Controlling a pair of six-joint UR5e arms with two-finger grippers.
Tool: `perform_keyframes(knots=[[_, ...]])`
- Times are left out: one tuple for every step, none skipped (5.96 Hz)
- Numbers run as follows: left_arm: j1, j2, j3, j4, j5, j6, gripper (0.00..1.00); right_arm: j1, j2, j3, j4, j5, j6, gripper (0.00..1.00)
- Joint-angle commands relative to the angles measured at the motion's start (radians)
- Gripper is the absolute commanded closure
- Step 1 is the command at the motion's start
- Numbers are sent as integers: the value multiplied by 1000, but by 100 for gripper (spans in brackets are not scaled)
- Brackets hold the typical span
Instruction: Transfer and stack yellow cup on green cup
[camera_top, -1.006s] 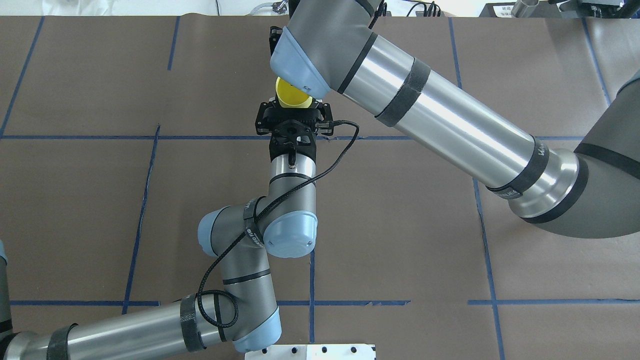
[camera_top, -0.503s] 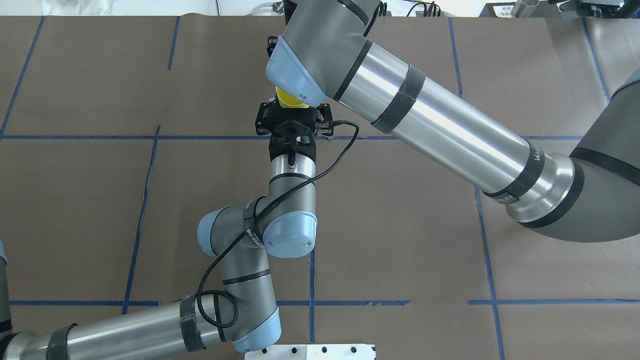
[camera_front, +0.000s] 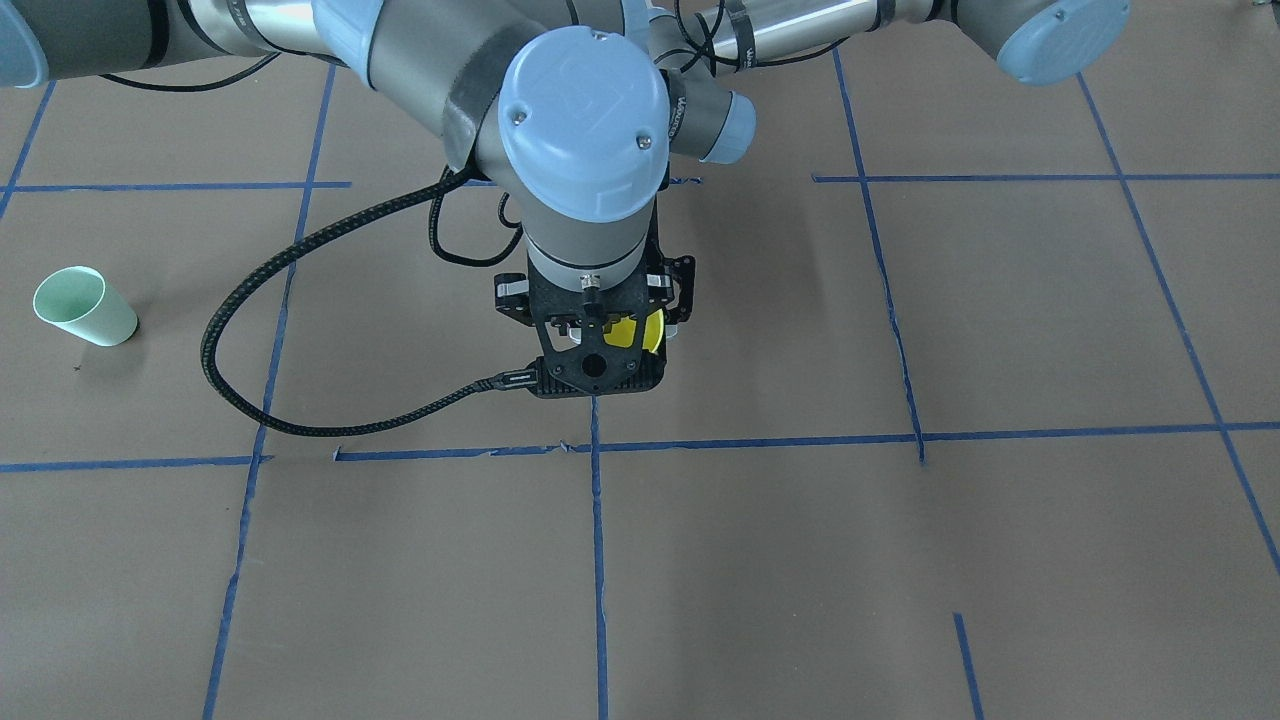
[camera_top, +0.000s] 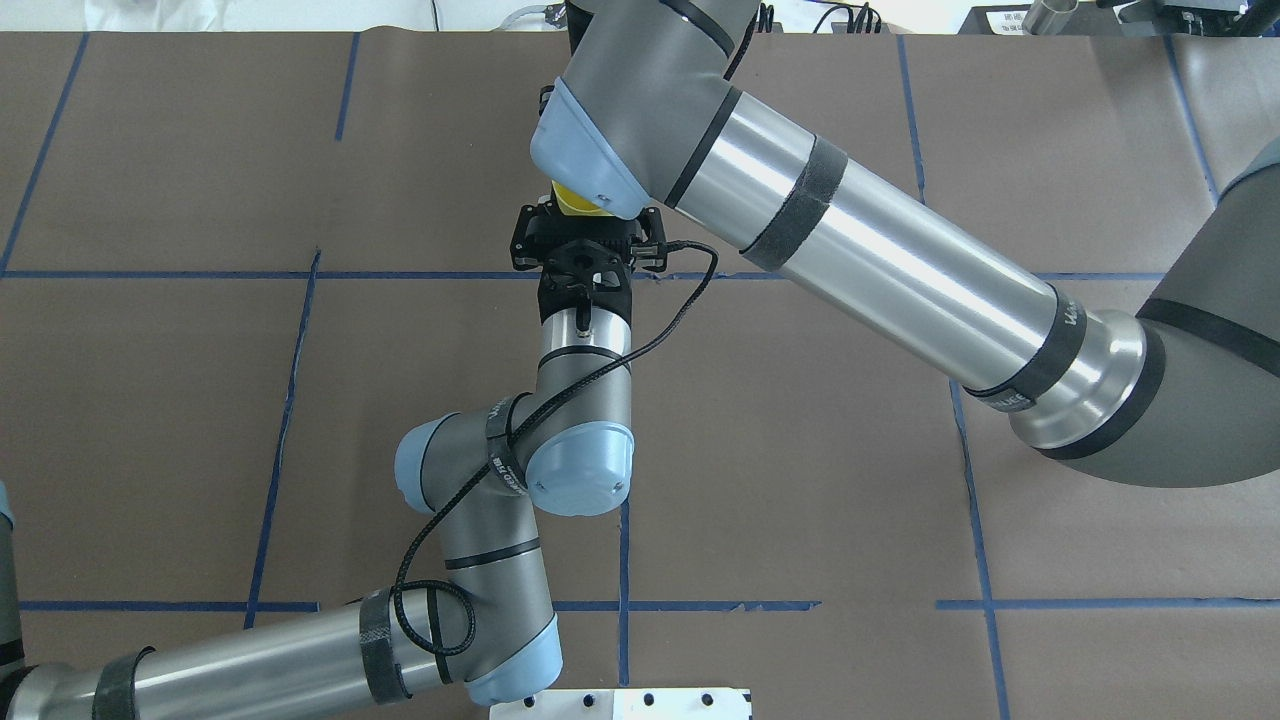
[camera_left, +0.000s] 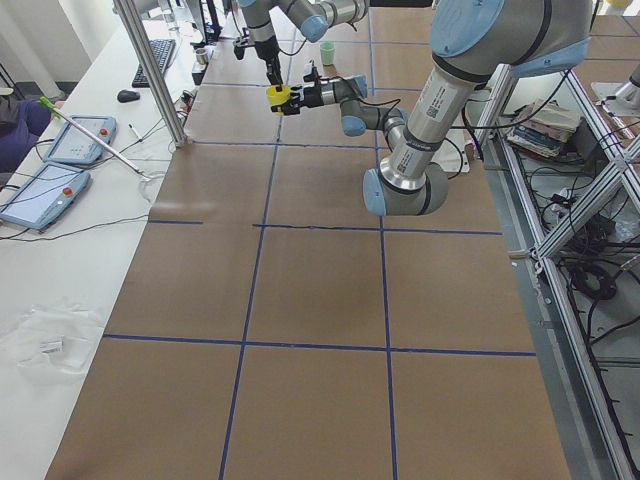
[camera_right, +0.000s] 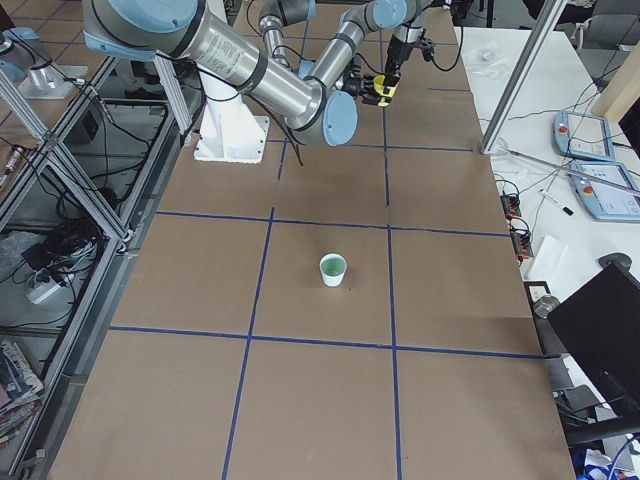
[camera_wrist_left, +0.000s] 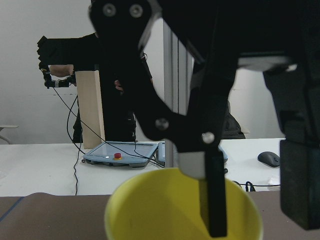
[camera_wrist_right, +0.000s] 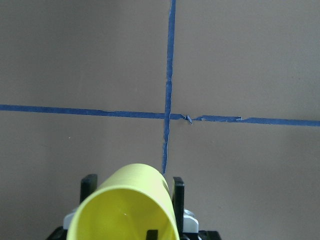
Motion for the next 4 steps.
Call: perform_keyframes(knots=[[0,0,-1,0,0,0,55,-4,-1,1,1,-1,1,59],[-1,0,-1,0,0,0,55,-4,0,1,1,-1,1,64],[-2,0,-1,0,0,0,55,-4,0,4,1,-2,1,90],[0,2,-1,0,-2,0,55,-2,0,5,1,-2,1,100]])
